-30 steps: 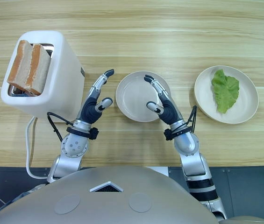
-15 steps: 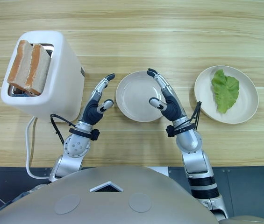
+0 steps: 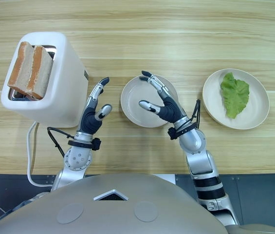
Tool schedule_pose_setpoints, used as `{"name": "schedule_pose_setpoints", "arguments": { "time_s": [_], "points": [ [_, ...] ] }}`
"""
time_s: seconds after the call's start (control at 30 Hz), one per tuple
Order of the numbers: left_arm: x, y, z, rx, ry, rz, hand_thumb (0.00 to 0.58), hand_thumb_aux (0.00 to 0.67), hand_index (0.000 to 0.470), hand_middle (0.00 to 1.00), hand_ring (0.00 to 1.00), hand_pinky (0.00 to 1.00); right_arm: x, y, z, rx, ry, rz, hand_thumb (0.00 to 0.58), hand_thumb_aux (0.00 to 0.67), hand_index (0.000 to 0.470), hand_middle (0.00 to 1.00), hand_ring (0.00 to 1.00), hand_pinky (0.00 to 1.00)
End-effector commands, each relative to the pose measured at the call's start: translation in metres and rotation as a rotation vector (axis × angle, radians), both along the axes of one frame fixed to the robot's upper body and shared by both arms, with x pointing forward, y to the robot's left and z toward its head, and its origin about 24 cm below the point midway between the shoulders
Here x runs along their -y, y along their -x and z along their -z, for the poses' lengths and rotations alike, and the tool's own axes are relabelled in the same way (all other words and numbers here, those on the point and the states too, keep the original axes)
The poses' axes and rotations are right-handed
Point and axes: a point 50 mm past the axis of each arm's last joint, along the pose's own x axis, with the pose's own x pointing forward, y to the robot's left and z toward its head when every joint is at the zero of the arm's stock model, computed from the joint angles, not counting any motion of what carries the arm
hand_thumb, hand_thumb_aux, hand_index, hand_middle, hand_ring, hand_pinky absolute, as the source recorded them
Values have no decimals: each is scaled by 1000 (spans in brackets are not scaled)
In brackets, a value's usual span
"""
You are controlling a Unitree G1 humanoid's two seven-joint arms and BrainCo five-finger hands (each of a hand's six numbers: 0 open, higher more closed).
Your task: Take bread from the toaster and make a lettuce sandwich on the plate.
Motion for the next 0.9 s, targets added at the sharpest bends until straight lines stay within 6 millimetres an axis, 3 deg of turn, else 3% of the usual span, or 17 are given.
{"name": "schedule_pose_setpoints", "arguments": {
  "time_s": [0.03,0.3,0.5,0.63,0.73,0.8,0.9],
  "points": [
    [1,-1,0,-4,-7,13,0,0,0,0,0,0,2,0,4,-20,12,5,0,0,0,0,0,0],
    [4,-3,-7,43,-71,31,0,0,0,0,0,0,4,2,5,-22,5,30,0,0,0,0,0,0],
    [4,-6,-25,156,-99,26,0,0,0,0,0,0,3,11,10,-86,-58,80,0,0,0,0,0,0],
    [2,-1,-61,289,-84,5,0,0,0,0,0,0,6,9,9,-80,-55,97,0,0,0,0,0,0],
    [-7,12,-106,446,-156,-62,0,0,0,0,0,0,7,10,9,-78,-52,106,0,0,0,0,0,0],
    [-21,20,-128,522,-285,-153,0,0,0,0,0,0,7,10,9,-78,-53,108,0,0,0,0,0,0],
    [-58,21,-134,493,-509,-357,0,0,0,0,0,0,8,12,9,-76,-55,118,0,0,0,0,0,0]
  ]
}}
